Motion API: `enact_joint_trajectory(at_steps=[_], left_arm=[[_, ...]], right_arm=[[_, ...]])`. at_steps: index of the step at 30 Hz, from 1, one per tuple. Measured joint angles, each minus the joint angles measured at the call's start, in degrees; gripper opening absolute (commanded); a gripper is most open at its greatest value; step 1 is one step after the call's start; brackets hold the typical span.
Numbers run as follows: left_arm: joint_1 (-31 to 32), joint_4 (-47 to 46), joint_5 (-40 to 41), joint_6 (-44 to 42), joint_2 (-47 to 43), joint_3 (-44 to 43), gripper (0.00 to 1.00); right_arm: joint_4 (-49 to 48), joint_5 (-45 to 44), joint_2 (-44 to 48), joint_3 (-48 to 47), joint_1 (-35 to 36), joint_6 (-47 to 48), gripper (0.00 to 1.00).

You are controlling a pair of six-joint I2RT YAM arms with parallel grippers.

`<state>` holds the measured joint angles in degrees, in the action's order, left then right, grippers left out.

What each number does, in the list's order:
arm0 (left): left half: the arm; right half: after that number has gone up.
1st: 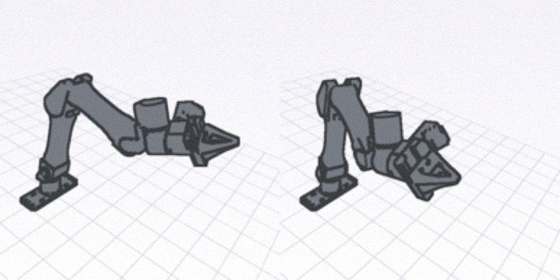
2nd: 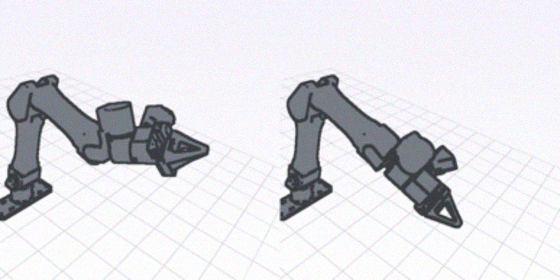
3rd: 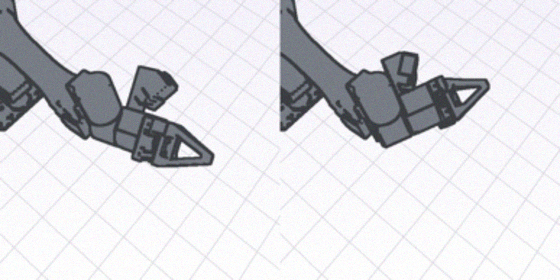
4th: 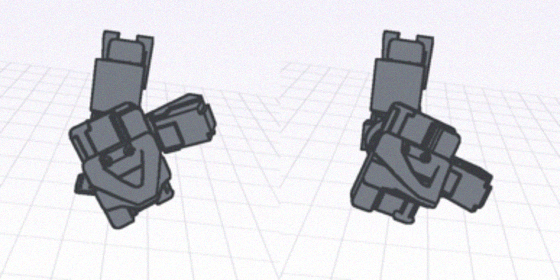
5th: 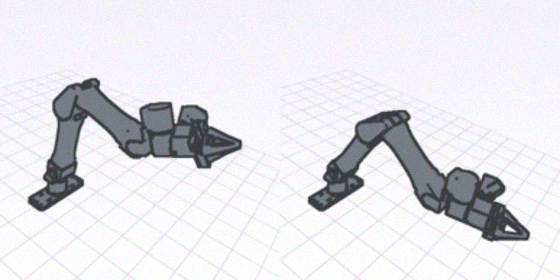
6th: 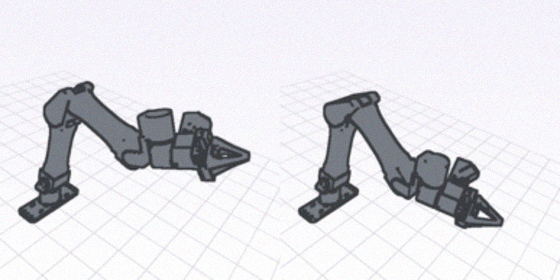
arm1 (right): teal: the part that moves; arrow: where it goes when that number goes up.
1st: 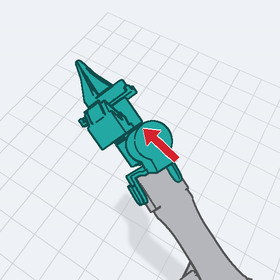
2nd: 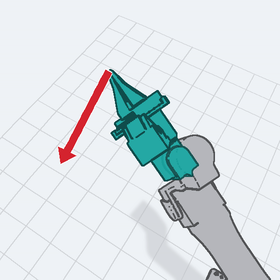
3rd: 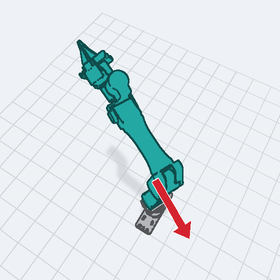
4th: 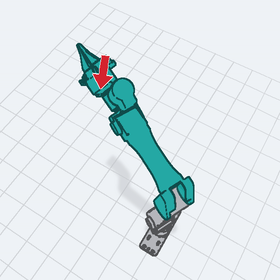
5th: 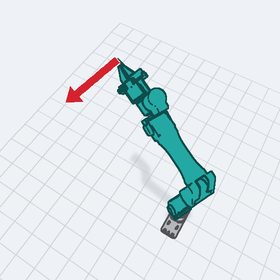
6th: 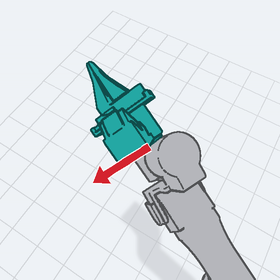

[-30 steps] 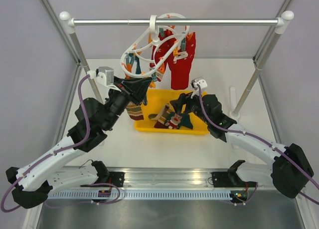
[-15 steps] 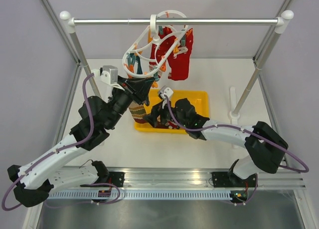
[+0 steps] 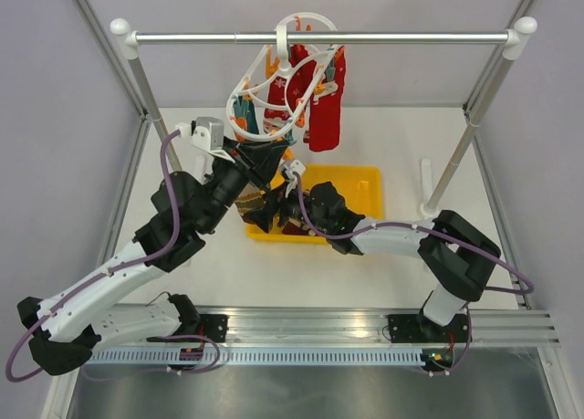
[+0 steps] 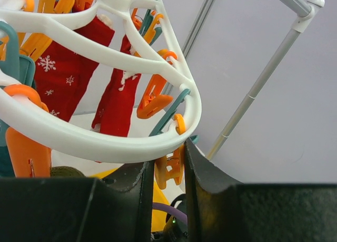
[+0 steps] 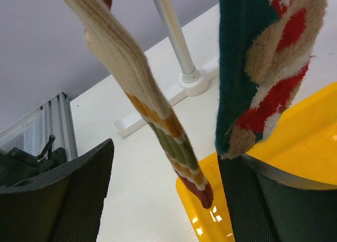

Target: Remove the socks clipped to the hanger

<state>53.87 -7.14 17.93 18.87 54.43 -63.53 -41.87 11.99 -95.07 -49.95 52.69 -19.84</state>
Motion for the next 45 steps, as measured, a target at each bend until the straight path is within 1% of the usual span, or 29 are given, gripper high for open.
enact_joint_trajectory(at_steps=[3, 5, 6, 8, 9, 10, 12, 13, 16, 19, 21, 22, 24, 25, 27, 28, 30, 31, 33, 36, 45], left_arm=[[0.0, 0.0, 0.0, 0.2, 0.6, -0.3, 0.02], [0.0, 0.0, 0.0, 0.3, 0.9, -0.5, 0.02], [0.0, 0.0, 0.0, 0.3, 1.0, -0.6, 0.02], [0.0, 0.0, 0.0, 0.3, 1.2, -0.6, 0.02], [0.0, 0.0, 0.0, 0.4, 1.2, -0.6, 0.02], [0.0, 0.0, 0.0, 0.4, 1.2, -0.6, 0.02], [0.0, 0.0, 0.0, 0.4, 1.3, -0.6, 0.02], [0.0, 0.0, 0.0, 0.4, 1.4, -0.6, 0.02], [0.2, 0.0, -0.1, 0.6, 1.6, -0.6, 0.02], [0.3, 0.0, -0.2, 0.8, 1.6, -0.6, 0.03], [0.3, 0.0, -0.2, 0.8, 1.6, -0.6, 0.06], [0.3, 0.0, -0.2, 0.8, 1.6, -0.6, 0.12], [0.3, 0.0, -0.2, 0.8, 1.6, -0.6, 0.19], [0.3, 0.1, -0.2, 0.8, 1.6, -0.6, 0.30], [0.3, 0.3, -0.2, 0.8, 1.3, -0.5, 0.39], [0.3, 0.3, -0.2, 0.9, 1.0, -0.4, 0.49], [0.3, 0.5, -0.3, 1.2, 0.1, 0.3, 0.55], [0.3, 0.8, -0.3, 1.2, -0.4, 0.6, 0.60], [0.3, 1.4, -0.7, 1.3, -1.5, 1.1, 0.63], [0.3, 2.1, -1.9, 1.3, -2.9, 1.4, 0.64], [0.3, 5.7, -5.2, 1.2, -8.6, 3.9, 0.63]], right_arm=[[-3.1, 0.0, -1.4, 0.0, 0.2, -1.9, 0.81], [-4.6, 0.0, -2.2, 0.0, 0.4, -3.0, 0.78], [-5.0, -0.1, -2.5, 0.0, 0.4, -3.4, 0.76], [-5.7, -0.3, -2.8, 0.0, 0.5, -4.1, 0.68], [-6.3, -0.5, -2.9, 0.0, 0.5, -4.5, 0.62], [-6.7, -0.5, -3.0, 0.0, 0.5, -4.8, 0.45], [-7.7, -0.9, -3.1, 0.2, 0.6, -5.4, 0.29], [-8.2, -1.1, -3.2, 0.4, 0.7, -5.9, 0.16], [-9.2, -1.8, -3.2, 1.2, 0.7, -7.4, 0.01], [-10.4, -2.1, -3.1, 2.3, 0.7, -8.2, 0.01], [-11.1, -2.4, -3.1, 3.3, 0.7, -8.8, 0.01], [-11.3, -2.6, -2.9, 3.8, 0.8, -9.0, 0.01], [-11.3, -3.0, -2.2, 5.1, 0.8, -9.2, 0.01], [-11.3, -3.1, -1.6, 5.8, 0.9, -9.3, 0.01], [-11.2, -3.5, -0.2, 7.0, 1.0, -9.3, 0.01], [-10.8, -3.8, 0.6, 7.4, 1.1, -9.3, 0.01], [-10.2, -4.3, 2.3, 8.0, 1.2, -9.2, 0.01], [-9.8, -4.5, 3.2, 8.1, 1.3, -9.0, 0.01], [-9.3, -4.9, 4.6, 8.2, 1.5, -8.6, 0.01], [-8.1, -5.4, 6.6, 8.2, 1.7, -7.9, 0.01], [-4.7, -6.4, 8.0, 8.2, 1.9, -6.3, 0.01]])
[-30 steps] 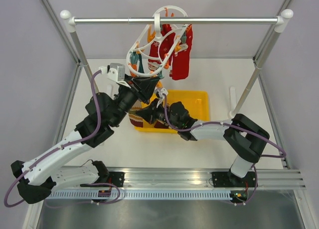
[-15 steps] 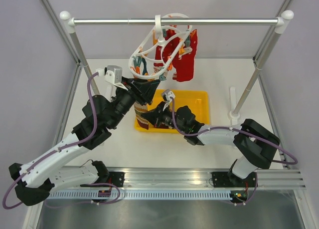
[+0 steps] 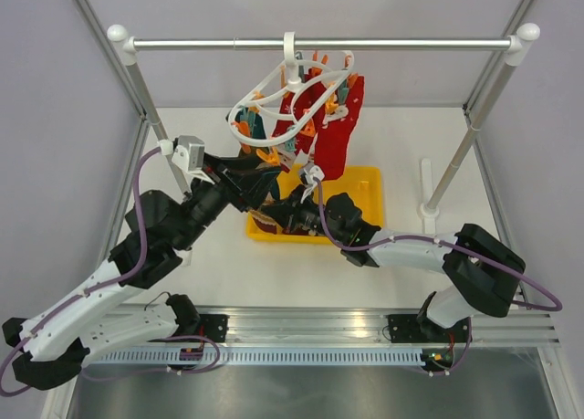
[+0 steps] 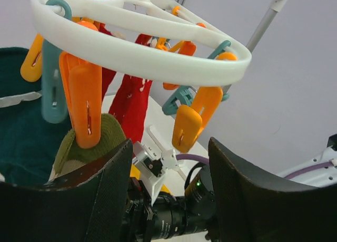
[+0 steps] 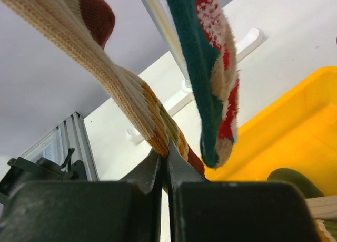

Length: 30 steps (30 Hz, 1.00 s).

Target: Remove the socks clipped to the hanger

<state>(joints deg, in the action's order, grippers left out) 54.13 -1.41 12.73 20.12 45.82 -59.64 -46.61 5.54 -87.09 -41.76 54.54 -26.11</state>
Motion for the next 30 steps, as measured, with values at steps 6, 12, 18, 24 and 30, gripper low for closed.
enact_joint_trajectory(at_steps=[6, 12, 18, 24, 30], left_arm=[[0.0, 4.5, 0.8, -0.1, -5.1, 1.9, 0.59], [0.0, 6.7, 5.8, -0.9, -9.7, 4.0, 0.60], [0.0, 6.7, 8.3, -2.7, -9.0, 4.1, 0.67], [-0.1, 3.6, 7.2, -5.6, -7.8, 4.1, 0.73], [-1.7, 0.3, 1.5, -7.0, -7.4, 4.1, 0.74]], right_arm=[[2.5, -0.1, 1.2, 0.0, 0.0, 1.0, 0.01], [4.5, -0.1, 3.1, 0.0, 0.0, 2.1, 0.01], [7.6, 0.4, 5.7, 0.3, 0.0, 3.3, 0.01], [10.2, 2.6, 9.3, 1.2, 0.0, 4.1, 0.01], [13.0, 7.9, 12.5, 1.8, -0.6, 4.5, 0.01]])
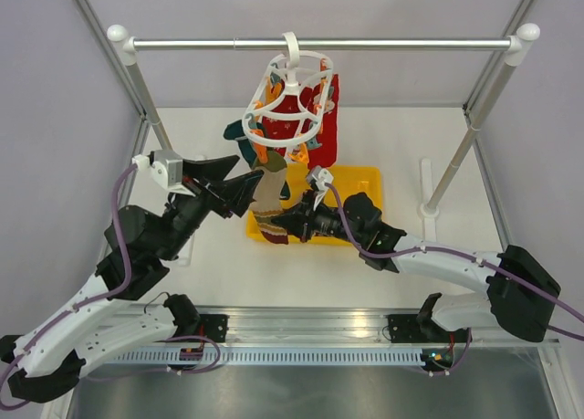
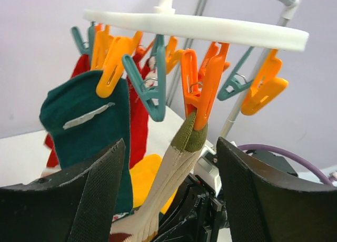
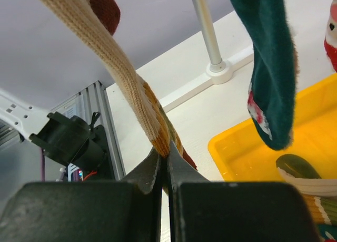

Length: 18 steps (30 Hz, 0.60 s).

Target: Remove the socks clipped to the hanger

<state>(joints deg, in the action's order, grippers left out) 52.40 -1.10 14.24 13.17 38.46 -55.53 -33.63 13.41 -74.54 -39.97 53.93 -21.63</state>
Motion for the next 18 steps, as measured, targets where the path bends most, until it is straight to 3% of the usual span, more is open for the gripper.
enact_joint_trajectory(at_steps=[18], left_arm=[[-7.5, -3.9, -24.4, -0.2, 6.2, -2.7, 0.76]], right_arm=[[4.1, 11.5, 4.9, 2.8, -3.4, -0.2, 0.01]])
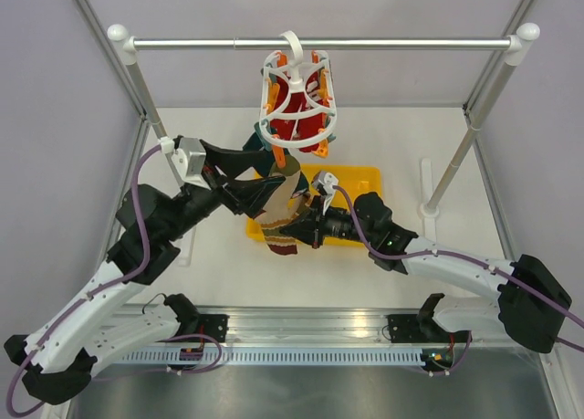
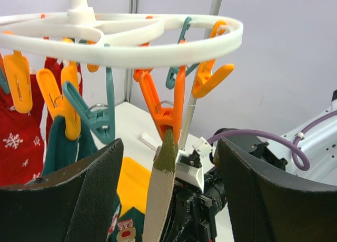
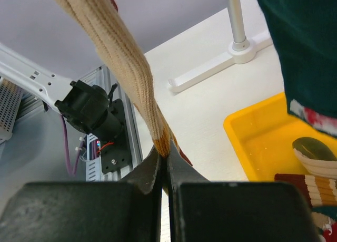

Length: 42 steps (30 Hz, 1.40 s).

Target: Remove the socks clipped to the hanger

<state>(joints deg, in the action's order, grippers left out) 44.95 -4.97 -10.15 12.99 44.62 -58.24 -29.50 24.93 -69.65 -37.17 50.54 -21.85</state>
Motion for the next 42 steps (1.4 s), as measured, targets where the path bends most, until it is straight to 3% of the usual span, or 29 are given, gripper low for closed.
enact_joint_trajectory(at_steps=[10, 29, 35, 42], left_arm=[[-4.1, -2.6, -7.9, 1.7, 4.9, -3.1, 0.76], [-4.1, -7.6, -8.2, 2.9, 6.4, -4.1, 0.72], [-4.1, -7.8, -8.0, 3.5, 6.4, -4.1, 0.60], [-4.3, -8.9, -7.9, 4.4, 6.4, -4.1, 0.32]], right_arm=[[0.6, 0.5, 0.6, 0.3, -0.4, 0.0, 0.01], [1.4, 0.7, 1.3, 0.3, -0.5, 0.1, 0.01], [1.5, 0.7, 1.3, 0.3, -0.5, 0.1, 0.01], [1.6, 0.7, 1.3, 0.3, -0.6, 0.2, 0.01]])
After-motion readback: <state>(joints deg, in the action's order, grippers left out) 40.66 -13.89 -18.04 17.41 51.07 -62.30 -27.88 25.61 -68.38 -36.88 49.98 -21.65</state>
